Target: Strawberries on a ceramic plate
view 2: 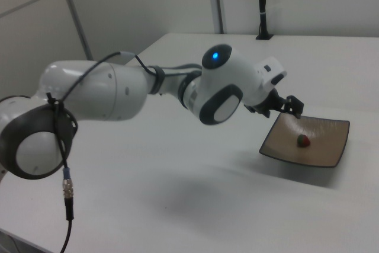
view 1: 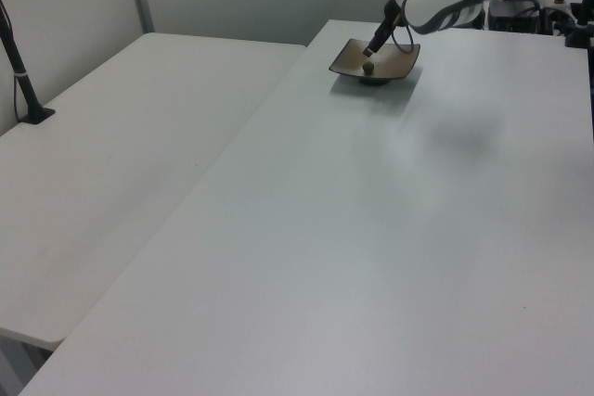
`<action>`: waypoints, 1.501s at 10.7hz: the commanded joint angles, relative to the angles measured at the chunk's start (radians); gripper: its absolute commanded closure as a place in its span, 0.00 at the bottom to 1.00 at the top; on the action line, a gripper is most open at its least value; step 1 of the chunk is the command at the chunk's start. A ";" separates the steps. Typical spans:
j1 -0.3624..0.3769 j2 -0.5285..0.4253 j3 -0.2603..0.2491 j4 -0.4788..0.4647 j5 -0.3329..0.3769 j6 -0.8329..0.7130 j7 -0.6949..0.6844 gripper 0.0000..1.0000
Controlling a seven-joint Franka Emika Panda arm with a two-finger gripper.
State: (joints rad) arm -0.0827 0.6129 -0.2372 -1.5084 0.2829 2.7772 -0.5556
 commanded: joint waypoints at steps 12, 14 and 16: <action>0.103 -0.591 0.001 -0.055 -0.054 -1.068 0.336 0.00; 0.119 -0.625 0.025 -0.053 -0.063 -1.143 0.336 0.00; 0.120 -0.643 0.097 -0.053 -0.122 -1.202 0.365 0.00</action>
State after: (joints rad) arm 0.0227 0.0145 -0.2056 -1.5268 0.2271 1.6253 -0.2438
